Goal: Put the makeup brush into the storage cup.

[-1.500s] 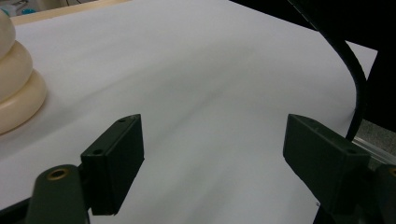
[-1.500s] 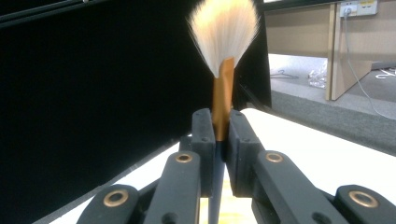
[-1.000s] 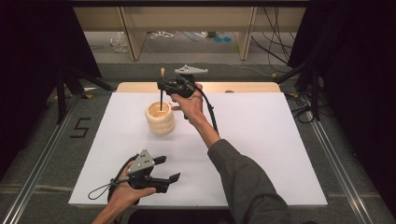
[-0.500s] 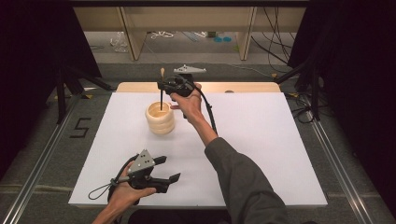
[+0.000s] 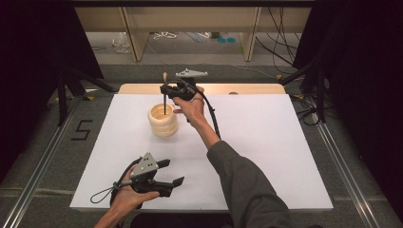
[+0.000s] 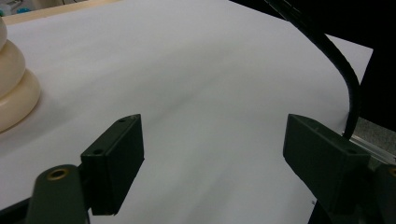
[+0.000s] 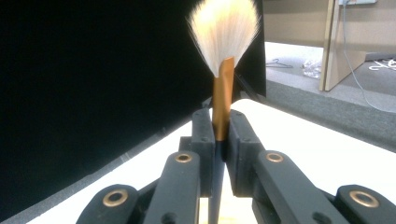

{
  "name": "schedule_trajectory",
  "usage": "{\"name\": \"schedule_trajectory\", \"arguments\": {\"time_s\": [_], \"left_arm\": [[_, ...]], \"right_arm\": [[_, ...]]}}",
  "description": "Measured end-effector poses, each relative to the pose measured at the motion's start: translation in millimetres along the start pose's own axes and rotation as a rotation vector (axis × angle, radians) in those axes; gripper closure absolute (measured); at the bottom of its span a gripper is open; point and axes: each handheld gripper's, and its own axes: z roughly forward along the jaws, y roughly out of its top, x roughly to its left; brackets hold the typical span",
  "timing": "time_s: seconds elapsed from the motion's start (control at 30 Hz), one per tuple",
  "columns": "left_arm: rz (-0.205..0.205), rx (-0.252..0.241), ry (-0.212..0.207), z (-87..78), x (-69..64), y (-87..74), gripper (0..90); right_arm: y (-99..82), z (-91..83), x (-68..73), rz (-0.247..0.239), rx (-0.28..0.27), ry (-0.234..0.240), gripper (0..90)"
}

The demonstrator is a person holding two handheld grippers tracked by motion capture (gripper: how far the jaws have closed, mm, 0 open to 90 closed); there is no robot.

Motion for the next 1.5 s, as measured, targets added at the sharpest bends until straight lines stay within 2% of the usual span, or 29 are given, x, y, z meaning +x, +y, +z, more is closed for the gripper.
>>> {"name": "schedule_trajectory", "arguments": {"time_s": [0.07,0.1,0.13,0.2,0.27,0.3,0.4,0.6,0.67,0.83,1.0,1.2,1.33,1.47,1.5], "left_arm": [[0.013,0.001,-0.002,-0.2,0.7,0.3,20.5],[-0.001,0.000,0.001,-0.1,0.0,0.0,20.5],[0.004,0.001,0.000,-0.2,0.2,0.1,20.5],[0.019,0.001,-0.003,-0.2,1.1,0.5,20.5],[0.001,0.000,0.000,0.0,-0.1,0.0,20.5],[0.015,0.002,0.000,-0.2,0.5,0.3,20.5],[0.007,0.001,-0.001,-0.1,0.1,0.1,20.5],[0.018,0.005,0.006,-1.1,0.2,0.6,20.5],[0.005,0.001,0.006,-1.3,0.0,0.6,20.5],[0.006,-0.001,0.004,-0.8,0.3,0.5,20.5],[0.005,-0.002,0.004,-0.9,0.4,0.5,20.5],[0.006,0.000,0.005,-1.0,0.2,0.6,20.4],[0.004,0.001,0.007,-1.0,0.3,0.6,20.5],[0.006,0.003,0.007,-1.1,0.0,0.5,20.5],[0.005,0.003,0.007,-1.1,0.0,0.5,20.5]], "right_arm": [[-1.5,-0.2,0.0,0.010,0.012,0.002,83.3],[-2.8,1.0,-1.3,-0.006,-0.001,0.000,83.3],[-3.4,0.2,-0.4,0.013,0.015,0.002,83.3],[-5.7,1.3,-1.6,0.004,0.010,0.001,83.3],[-7.4,2.1,-1.6,0.011,0.018,0.001,83.3],[-8.1,2.7,-1.9,0.005,0.021,-0.001,83.3],[-8.6,3.9,-0.4,0.012,0.023,0.008,83.3],[-13.0,8.6,0.2,-0.015,0.029,0.003,83.2],[-14.4,9.3,0.8,-0.018,0.039,-0.003,83.2],[-17.7,10.2,1.1,-0.005,0.060,-0.001,83.2],[-20.4,12.0,0.8,-0.027,0.059,-0.004,83.2],[-28.7,11.1,-3.0,-0.013,0.067,-0.018,83.1],[-30.7,10.4,-3.2,-0.002,0.078,-0.007,83.0],[-30.4,10.9,-1.0,-0.001,0.077,-0.003,82.8],[-30.9,11.1,-1.1,-0.015,0.081,-0.011,82.8]]}}
